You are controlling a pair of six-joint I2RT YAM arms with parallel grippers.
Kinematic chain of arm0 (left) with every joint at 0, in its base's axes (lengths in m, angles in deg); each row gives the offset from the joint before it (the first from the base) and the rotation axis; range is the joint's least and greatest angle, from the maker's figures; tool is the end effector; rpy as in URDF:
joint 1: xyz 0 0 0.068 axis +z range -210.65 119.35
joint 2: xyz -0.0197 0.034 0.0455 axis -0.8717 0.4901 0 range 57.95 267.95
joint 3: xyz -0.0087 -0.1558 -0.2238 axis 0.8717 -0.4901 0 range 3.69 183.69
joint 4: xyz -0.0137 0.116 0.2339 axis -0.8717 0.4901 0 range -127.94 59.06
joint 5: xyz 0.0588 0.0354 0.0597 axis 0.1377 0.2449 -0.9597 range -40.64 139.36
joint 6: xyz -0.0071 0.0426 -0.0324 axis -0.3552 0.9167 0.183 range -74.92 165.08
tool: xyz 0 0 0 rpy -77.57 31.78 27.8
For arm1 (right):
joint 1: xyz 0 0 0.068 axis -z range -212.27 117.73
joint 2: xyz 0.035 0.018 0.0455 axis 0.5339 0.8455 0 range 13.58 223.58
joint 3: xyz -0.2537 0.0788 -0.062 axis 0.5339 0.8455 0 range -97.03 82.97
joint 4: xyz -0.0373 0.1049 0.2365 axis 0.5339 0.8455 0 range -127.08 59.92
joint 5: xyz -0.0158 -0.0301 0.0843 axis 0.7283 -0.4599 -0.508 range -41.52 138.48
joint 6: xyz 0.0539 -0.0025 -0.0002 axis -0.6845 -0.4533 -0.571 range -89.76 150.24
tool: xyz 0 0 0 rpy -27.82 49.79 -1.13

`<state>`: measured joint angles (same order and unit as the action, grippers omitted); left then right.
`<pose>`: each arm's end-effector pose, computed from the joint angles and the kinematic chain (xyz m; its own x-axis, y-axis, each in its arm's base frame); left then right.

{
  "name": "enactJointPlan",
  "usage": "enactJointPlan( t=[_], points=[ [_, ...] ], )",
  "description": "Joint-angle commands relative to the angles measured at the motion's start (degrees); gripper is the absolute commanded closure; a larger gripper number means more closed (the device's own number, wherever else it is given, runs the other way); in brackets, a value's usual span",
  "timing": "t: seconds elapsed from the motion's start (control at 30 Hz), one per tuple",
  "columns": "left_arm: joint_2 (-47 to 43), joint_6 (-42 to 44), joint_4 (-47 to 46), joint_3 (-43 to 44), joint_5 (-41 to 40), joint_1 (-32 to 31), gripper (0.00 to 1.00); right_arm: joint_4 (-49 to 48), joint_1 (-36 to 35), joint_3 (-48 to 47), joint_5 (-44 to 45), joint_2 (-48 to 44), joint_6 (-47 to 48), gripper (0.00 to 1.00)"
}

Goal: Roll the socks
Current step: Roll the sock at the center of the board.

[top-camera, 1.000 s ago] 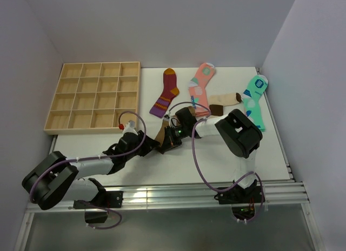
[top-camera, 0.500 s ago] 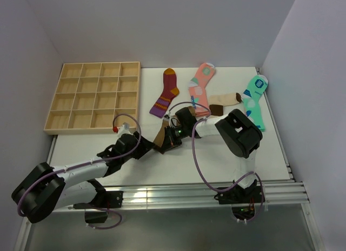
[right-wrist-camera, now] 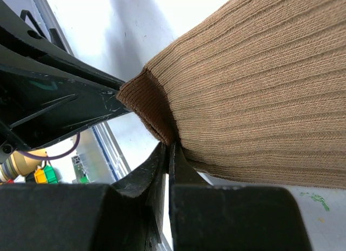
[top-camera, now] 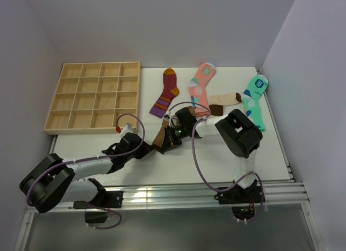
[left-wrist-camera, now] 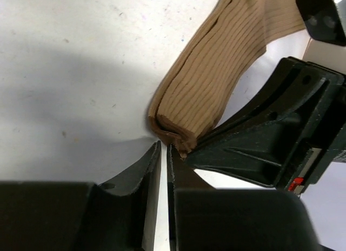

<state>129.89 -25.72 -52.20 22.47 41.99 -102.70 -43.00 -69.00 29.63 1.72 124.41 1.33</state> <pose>0.1650 -0.1427 0.1357 -0.7106 -0.6204 -0.3320 -0.2464 0.6613 -0.7085 0.2708 0.2344 0.1088 -0.9231 -0.2756 -0.2682 -0.3727 0.4701 0.8001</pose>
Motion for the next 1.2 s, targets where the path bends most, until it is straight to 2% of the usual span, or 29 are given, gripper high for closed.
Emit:
enactJointPlan(
  t=[0.0,0.67,0.83,1.07,1.17],
  points=[
    [0.5,1.5,-4.4,2.2,0.1,-0.2,0.85,1.3,0.7,-0.8,2.6,0.7,1.5,1.0],
    [6.9,1.2,-7.9,4.1,1.0,-0.1,0.85,1.8,0.7,-1.3,2.6,1.3,1.4,1.0],
    [9.4,-2.1,-5.4,4.3,-1.1,-0.1,0.85,2.8,0.7,-1.6,3.5,0.9,2.0,1.0],
    [9.7,-7.9,-5.8,0.5,-2.7,-0.1,0.87,5.2,0.5,-1.2,5.9,-2.1,4.0,1.0],
    [8.6,-8.8,-4.9,-0.2,-3.8,-0.1,0.87,5.3,0.1,-0.5,7.7,-5.3,5.3,0.94]
  ],
)
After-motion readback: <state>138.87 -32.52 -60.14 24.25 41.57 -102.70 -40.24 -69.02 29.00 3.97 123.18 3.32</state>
